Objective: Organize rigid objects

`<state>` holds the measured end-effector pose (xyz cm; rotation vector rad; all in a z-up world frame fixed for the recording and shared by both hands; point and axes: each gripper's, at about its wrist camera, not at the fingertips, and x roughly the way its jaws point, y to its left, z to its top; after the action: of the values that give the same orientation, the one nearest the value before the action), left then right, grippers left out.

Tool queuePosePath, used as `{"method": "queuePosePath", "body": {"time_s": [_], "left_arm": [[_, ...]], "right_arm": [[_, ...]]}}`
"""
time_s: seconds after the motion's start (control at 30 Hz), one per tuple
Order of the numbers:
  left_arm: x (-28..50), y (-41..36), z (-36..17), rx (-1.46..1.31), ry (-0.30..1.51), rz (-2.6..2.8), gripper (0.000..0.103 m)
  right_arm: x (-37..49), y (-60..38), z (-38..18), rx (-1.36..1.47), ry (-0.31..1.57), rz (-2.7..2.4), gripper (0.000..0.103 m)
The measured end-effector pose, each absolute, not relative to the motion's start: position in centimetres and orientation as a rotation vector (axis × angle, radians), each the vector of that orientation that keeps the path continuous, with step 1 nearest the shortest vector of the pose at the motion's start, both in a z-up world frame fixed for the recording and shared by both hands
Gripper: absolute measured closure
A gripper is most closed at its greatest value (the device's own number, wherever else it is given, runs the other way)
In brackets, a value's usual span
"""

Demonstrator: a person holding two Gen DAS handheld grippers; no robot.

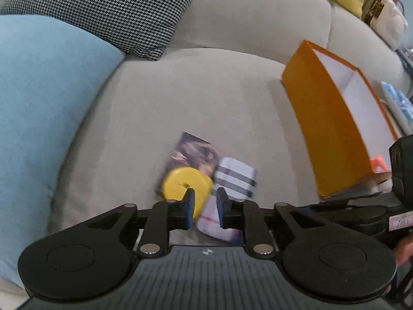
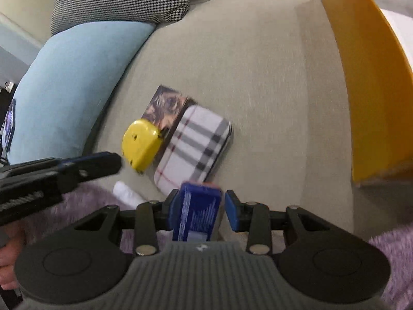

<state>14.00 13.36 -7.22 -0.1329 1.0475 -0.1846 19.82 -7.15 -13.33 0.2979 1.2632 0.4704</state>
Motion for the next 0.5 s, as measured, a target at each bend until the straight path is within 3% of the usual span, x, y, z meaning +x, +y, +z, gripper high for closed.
{"method": "queuePosePath", "body": {"time_s": [0.07,0.13,0.2,0.23,0.5], "left_arm": [[15.2,13.6,-7.4,-0.114,1.066,-0.185,0.077],[16.5,13.4,-7.6,-0.074,1.082,-0.197,0.065],[17.8,13.0,-7.8,-0.041,1.088,-0.213,0.044],[18.4,12.8,-7.9,-0.022,1.087,-0.225,0.040],[22.2,10.8,-10.7,0.077,1.186,-0.248,0.031]], "right_arm": [[20.6,-6.7,-13.7,0.300,1.270,0.462,0.062],[21.4,-6.2,-14.0,0.306,1.276,0.458,0.058],[22.1,-5.8,-14.3,0.312,1.280,0.449,0.057],[22.3,-5.6,-14.5,0.314,1.283,0.447,0.057],[23.8,-5.5,-15.8,0.328,1.314,0.445,0.056]]}}
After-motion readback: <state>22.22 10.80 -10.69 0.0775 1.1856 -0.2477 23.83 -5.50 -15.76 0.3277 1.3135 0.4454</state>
